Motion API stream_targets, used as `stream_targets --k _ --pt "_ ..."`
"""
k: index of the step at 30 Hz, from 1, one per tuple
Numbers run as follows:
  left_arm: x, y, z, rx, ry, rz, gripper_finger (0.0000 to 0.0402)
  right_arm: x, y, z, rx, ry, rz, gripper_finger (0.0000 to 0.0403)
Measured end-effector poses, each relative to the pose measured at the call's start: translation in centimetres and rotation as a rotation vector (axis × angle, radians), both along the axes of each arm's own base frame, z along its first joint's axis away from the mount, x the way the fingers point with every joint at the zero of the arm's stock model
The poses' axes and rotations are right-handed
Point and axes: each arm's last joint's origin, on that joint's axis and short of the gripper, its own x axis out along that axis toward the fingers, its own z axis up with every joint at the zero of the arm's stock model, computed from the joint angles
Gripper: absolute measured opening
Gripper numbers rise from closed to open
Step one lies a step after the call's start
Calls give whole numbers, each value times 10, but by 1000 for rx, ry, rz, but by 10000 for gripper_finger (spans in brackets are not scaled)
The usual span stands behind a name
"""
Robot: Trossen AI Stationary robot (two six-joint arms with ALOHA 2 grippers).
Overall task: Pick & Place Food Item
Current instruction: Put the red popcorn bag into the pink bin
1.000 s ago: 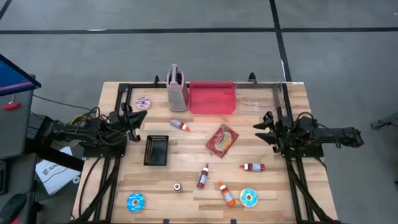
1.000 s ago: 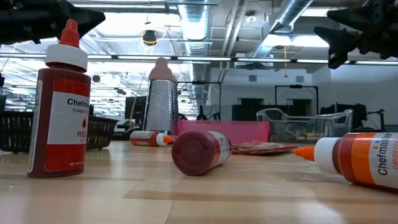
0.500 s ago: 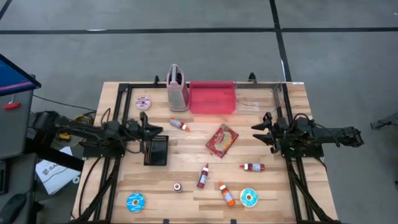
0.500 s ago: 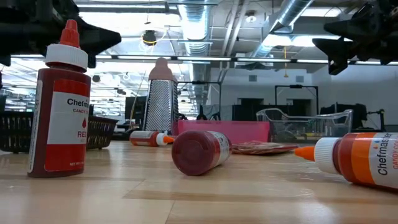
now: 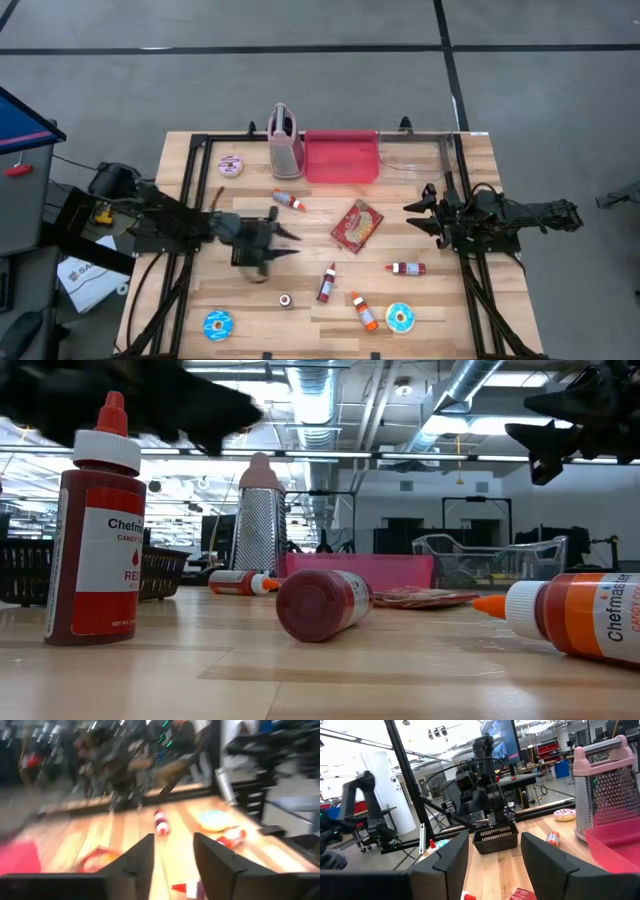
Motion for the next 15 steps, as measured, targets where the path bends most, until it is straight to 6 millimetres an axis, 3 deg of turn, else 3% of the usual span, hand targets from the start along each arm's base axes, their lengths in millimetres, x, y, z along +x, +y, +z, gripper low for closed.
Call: stream_targets --k 4,6,10,15 --pt "37 19 -1 -228 171 199 208 0 1 0 5 1 -13 175" --pt "50 27 -4 -259 307 235 227 0 2 0 6 5 -11 175" --pt "68 18 -10 -56 494 192 233 0 4 -2 3 18 0 175" --pt "80 -1 -12 305 503 182 203 0 3 -3 -5 33 -21 175"
